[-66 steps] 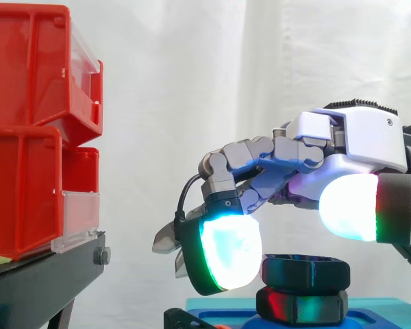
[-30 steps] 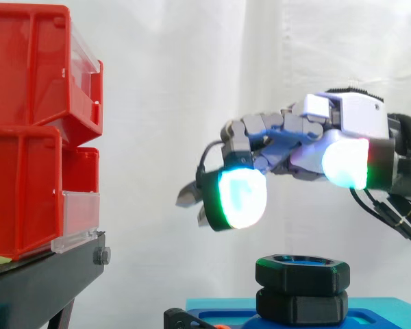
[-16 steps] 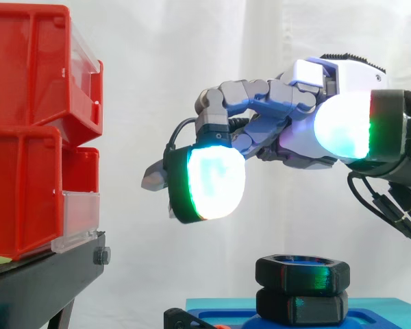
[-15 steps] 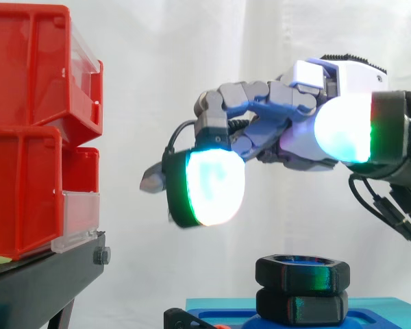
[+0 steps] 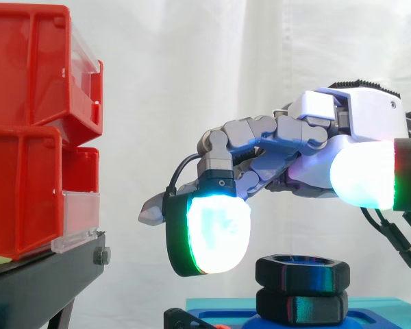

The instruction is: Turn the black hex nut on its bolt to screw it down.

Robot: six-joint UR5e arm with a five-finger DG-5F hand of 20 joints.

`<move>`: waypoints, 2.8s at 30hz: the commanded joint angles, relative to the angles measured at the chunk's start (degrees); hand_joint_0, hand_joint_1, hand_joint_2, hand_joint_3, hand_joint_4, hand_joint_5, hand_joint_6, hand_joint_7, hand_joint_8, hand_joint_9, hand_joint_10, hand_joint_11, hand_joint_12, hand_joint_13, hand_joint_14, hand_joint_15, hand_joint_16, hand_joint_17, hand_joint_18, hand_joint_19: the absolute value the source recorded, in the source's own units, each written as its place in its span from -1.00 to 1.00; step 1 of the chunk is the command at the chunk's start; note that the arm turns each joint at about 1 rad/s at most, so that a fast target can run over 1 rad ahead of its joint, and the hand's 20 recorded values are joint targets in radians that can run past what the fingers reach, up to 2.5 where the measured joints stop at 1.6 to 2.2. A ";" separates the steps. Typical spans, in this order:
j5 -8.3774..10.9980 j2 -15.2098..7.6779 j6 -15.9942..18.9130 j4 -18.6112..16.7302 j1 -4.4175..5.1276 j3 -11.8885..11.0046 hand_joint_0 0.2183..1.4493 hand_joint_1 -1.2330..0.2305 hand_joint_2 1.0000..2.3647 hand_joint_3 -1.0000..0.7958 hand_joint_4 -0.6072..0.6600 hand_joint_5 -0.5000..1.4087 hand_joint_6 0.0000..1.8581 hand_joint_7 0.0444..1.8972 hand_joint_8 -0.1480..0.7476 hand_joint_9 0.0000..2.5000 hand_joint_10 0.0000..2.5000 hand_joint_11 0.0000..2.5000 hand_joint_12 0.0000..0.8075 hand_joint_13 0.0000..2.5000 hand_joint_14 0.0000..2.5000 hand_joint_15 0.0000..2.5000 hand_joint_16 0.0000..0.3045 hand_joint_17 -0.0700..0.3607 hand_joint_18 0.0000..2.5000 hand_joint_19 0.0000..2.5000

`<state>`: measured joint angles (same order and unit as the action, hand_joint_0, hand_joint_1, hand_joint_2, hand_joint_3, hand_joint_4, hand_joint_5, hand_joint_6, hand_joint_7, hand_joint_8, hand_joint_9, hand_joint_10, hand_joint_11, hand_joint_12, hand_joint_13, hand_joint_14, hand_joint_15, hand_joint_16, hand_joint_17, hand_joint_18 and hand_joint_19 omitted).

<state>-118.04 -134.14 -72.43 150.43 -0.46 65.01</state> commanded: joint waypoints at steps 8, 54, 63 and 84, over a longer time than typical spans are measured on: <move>0.00 0.02 -0.52 0.65 -0.07 0.47 -0.72 -0.08 -1.00 -0.44 0.49 -0.62 -0.46 0.08 0.00 -0.51 -0.99 -0.78 0.05 -0.73 -1.00 -1.00 -0.53 0.07 -0.64 -0.68; -3.16 0.02 -1.22 1.71 -2.71 0.74 -0.69 0.33 -1.00 -0.44 0.44 -0.56 -0.44 0.39 0.04 -0.46 -0.99 -0.77 0.03 -0.67 -1.00 -1.00 -0.55 0.05 -0.58 -0.68; -3.95 0.02 -1.22 1.44 -3.59 0.74 -0.68 0.33 -1.00 -0.44 0.44 -0.56 -0.43 0.38 0.04 -0.45 -0.99 -0.76 0.02 -0.66 -1.00 -0.99 -0.55 0.04 -0.58 -0.68; -9.22 0.02 -0.52 -0.31 -7.37 0.65 -0.70 0.28 -1.00 -0.44 0.47 -0.56 -0.46 0.35 0.03 -0.44 -0.99 -0.77 0.03 -0.65 -1.00 -0.99 -0.54 0.05 -0.58 -0.68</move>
<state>-125.86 -134.12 -73.48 151.28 -7.07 65.68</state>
